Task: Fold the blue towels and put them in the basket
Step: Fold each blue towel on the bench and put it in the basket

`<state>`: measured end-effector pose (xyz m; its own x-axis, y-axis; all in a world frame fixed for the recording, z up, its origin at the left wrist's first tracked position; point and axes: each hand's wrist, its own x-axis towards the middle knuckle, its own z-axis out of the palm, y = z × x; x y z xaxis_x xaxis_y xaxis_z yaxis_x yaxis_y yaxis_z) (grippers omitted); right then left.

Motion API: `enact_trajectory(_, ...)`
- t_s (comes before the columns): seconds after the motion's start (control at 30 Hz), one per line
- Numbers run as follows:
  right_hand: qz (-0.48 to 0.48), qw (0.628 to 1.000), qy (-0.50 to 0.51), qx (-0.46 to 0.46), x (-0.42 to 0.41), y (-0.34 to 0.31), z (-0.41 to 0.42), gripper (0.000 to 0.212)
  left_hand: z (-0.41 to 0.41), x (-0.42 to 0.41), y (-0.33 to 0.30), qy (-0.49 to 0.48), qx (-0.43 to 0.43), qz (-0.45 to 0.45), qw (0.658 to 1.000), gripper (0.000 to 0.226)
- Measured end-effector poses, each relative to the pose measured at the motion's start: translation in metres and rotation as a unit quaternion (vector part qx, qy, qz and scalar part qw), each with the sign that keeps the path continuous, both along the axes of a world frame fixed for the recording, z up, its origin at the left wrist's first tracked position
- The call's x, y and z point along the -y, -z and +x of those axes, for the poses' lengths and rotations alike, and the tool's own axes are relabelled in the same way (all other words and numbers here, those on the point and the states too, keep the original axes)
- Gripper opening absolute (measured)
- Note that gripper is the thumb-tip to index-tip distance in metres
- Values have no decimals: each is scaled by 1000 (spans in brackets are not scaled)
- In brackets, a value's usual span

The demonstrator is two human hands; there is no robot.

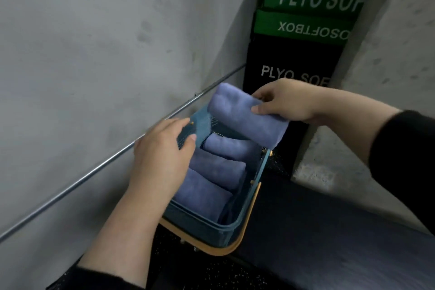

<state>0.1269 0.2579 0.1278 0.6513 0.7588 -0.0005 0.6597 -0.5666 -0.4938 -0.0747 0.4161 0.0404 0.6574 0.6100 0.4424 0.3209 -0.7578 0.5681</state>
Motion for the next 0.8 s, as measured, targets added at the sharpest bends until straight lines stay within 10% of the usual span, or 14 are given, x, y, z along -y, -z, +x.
enact_trajectory(0.3,-181,981,-70,-16,-69,71,27,26,4,-23,23,-3,-170,-7,985,62)
enact_trajectory(0.8,-226,970,-67,63,-89,122,37,25,8,-23,30,-8,-182,-5,983,58)
